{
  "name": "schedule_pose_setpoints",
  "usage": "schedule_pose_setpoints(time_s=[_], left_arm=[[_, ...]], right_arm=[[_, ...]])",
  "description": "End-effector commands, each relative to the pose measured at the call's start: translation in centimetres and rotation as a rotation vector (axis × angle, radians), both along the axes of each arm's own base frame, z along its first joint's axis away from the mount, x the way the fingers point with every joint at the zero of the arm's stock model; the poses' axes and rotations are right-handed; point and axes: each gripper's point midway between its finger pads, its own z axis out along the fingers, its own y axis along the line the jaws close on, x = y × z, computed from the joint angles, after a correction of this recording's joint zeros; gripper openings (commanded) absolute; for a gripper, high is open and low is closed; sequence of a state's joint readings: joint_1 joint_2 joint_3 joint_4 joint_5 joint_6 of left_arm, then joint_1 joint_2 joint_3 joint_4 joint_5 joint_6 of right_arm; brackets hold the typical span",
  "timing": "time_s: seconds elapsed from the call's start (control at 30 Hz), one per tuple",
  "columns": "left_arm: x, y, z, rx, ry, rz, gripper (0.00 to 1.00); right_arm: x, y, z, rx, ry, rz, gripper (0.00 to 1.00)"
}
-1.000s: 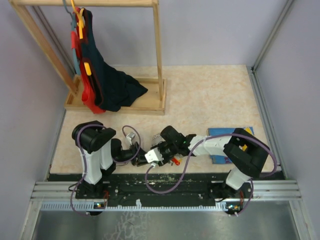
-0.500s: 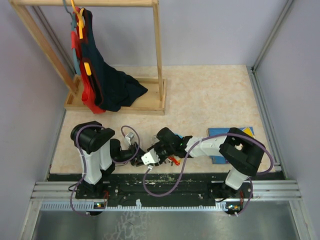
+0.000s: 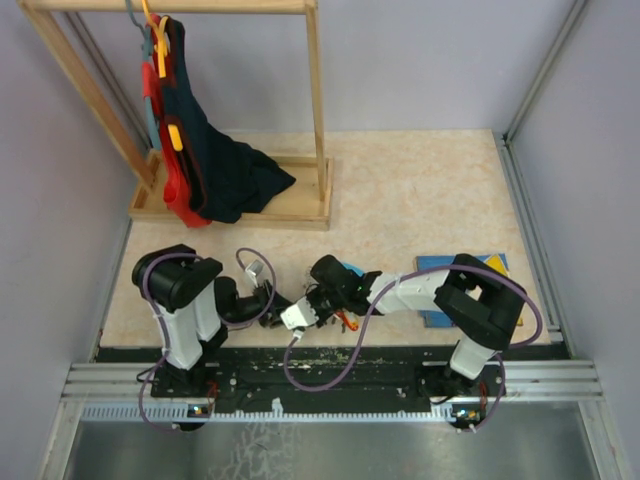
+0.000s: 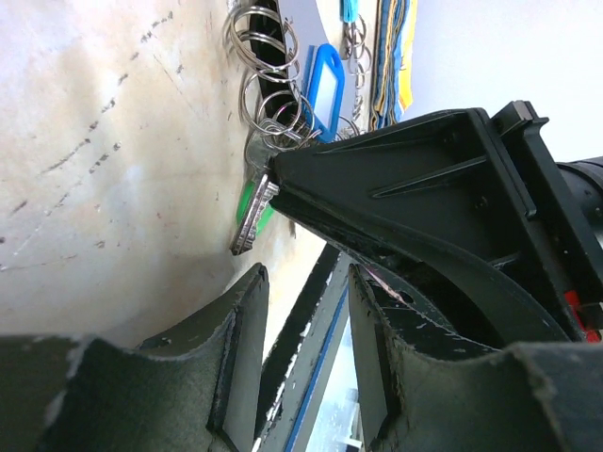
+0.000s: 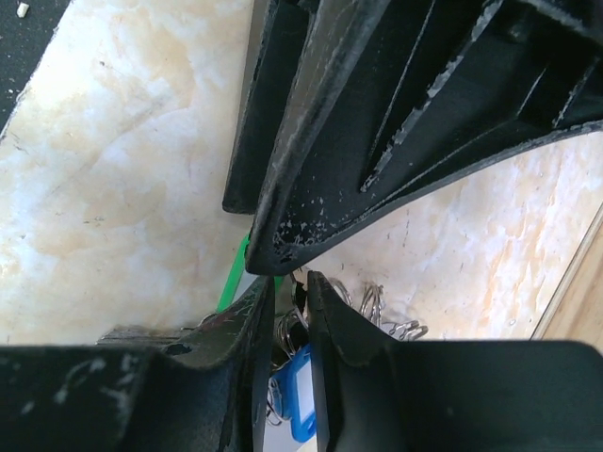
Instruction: Remove the keys from the keyring
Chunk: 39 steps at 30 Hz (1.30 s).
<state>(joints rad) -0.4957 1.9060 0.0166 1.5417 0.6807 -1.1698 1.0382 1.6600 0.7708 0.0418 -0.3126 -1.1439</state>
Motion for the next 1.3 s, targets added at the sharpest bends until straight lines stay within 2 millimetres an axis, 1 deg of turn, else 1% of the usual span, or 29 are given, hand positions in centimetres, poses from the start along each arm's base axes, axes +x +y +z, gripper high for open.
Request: schedule_pose_setpoints(time_s=[0.0, 0.13, 0.3, 0.4, 0.67, 0.87, 1.03, 1.13, 1.27], left_arm=[[0.4, 0.3, 3.6, -0.08, -0.204, 0.011, 0.45], [0.5, 0.5, 3.5, -0.073, -0.206, 0.018, 0.45], [0.6, 0.7, 3.5, -0.063, -0.216, 0.024, 0.45], [0.6, 0.8, 3.4, -0.048, -0.225, 0.023, 0.45], [1.1, 1.1, 2.6, 0.028, -0.236, 0.032, 0.45], [1.7, 1.5, 1.7, 0.104, -0.233, 0.046, 0.43], [2.7, 2.2, 1.1, 0.2, -0.257, 0.073, 0.42], [3.3, 2.7, 1.1, 0.254, -0.283, 0.086, 0.42], [3.5, 3.2, 1.2, 0.289, -0.298, 0.101, 0.42]], right_arm=[[0.4, 0.8, 2.5, 0.027, -0.013, -0.017, 0.21], [0.4, 0.8, 3.2, 0.041, -0.012, -0.024, 0.21], [0.5, 0.8, 3.2, 0.039, -0.014, -0.029, 0.21], [0.5, 1.0, 3.8, 0.051, -0.01, -0.035, 0.22], [0.7, 1.0, 4.5, 0.055, -0.007, -0.047, 0.26], [0.9, 0.7, 3.6, 0.033, -0.018, -0.051, 0.26], [1.3, 0.7, 3.3, 0.021, -0.033, -0.063, 0.26], [1.5, 0.7, 3.0, 0.012, -0.037, -0.07, 0.25], [1.6, 0.6, 2.4, -0.004, -0.039, -0.072, 0.24]])
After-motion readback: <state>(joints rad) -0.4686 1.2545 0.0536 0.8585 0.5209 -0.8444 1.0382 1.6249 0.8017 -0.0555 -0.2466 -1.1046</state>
